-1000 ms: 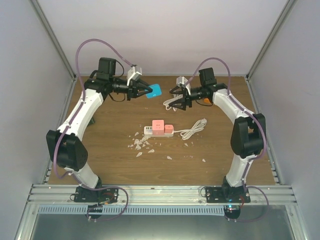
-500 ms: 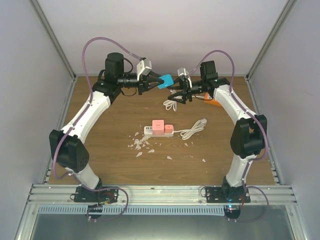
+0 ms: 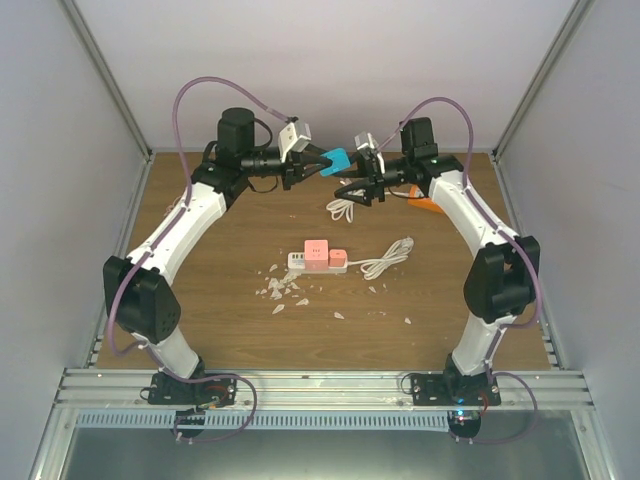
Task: Pull the plug off the socket
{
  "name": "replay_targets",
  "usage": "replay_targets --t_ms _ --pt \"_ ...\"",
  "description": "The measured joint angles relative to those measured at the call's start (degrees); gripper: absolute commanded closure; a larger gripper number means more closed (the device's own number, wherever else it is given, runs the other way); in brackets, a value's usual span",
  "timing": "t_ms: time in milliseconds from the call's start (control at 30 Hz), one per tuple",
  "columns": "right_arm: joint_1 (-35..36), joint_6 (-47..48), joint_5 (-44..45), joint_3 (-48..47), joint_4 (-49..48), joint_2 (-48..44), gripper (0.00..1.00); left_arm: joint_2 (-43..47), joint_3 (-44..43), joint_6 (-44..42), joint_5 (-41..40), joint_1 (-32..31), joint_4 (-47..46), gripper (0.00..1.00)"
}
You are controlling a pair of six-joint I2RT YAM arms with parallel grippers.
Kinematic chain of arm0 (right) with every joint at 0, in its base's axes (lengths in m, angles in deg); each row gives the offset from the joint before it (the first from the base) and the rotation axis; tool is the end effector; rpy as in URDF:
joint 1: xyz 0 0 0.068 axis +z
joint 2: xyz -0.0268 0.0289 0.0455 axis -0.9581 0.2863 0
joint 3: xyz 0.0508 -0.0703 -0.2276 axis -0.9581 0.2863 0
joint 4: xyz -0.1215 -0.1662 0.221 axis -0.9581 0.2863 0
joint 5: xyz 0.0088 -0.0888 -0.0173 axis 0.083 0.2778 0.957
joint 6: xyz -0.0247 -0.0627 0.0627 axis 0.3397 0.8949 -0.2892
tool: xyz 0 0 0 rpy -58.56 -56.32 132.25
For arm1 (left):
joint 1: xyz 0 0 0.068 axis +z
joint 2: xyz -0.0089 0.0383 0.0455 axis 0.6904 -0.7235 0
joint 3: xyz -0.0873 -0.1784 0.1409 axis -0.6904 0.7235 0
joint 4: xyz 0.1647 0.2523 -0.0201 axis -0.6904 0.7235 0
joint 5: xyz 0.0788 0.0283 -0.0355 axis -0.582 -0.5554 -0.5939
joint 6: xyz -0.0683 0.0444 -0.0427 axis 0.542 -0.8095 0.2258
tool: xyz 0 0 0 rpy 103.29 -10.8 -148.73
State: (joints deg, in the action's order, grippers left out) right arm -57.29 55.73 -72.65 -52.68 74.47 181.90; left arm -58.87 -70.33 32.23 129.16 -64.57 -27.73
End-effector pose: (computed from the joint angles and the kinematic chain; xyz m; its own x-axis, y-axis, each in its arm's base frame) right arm 0.4053 0.2006 0.2892 -0.1997 -0.1680 -0.9654 -0.9747 -0.0668 0.2132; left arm 0.3987 -0.2252 0.3545 0.0456 0.1542 -0.9870 0.9747 0.2098 0.0778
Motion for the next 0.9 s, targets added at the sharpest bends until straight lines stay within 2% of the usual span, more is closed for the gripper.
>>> replay_targets --t_ms 433,900 --pt "0.0 -1.4 -0.2 0.0 -1.3 -1.0 0.33 -1.2 0.1 -1.2 0.0 -0.1 2.1 1.00" --pt "0.0 -0.7 2.5 0.0 -1.3 -2.9 0.44 -3.6 -0.6 3.2 4.0 0.6 2.2 1.00"
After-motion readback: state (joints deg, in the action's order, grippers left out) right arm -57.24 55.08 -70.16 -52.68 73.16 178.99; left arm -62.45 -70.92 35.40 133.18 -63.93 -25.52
